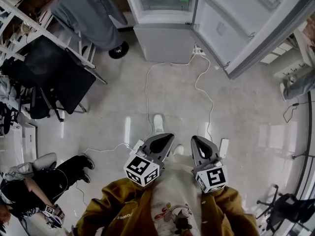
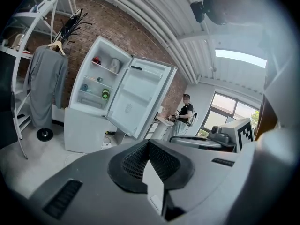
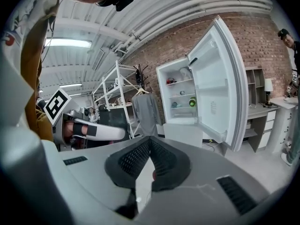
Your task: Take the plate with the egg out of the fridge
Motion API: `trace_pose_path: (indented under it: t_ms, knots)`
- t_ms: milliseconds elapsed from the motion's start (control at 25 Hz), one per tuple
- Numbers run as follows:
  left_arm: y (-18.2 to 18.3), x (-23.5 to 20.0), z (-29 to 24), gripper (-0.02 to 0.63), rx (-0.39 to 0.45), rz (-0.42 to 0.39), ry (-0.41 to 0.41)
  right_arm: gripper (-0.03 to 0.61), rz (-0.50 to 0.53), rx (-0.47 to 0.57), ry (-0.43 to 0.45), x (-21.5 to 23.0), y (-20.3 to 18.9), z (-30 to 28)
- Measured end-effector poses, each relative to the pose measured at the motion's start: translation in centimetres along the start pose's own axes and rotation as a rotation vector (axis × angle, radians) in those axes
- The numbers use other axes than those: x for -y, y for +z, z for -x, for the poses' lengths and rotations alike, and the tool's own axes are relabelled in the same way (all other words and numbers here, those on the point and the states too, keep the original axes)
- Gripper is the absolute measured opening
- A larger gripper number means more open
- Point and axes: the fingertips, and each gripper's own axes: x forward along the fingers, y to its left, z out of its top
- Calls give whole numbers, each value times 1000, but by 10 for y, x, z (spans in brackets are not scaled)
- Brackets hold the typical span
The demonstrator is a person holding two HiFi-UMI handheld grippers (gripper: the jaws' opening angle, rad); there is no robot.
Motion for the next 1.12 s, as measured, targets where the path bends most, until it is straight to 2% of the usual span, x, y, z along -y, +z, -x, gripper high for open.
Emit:
trace_pose_path:
  t_ms: [280,520,760,920,1120]
  knots:
    - [57,-77,-35,8,34,41,-16,6,24,-39,-10,24,42,-87]
    - [109,-156,-37,8,78,67,-5,6,11,-56,9,13,78,-172]
    - [153,-221,-35,8,91,34,-15,6,20,-18,-2,1,114,-233]
    - [159,-236,-41,8,83,47,-32,6,-1,-48,-21,6,112,-247]
    - [168,-251,-46,8,84,43,-42,6,-5,-37,-27,10,121,-268]
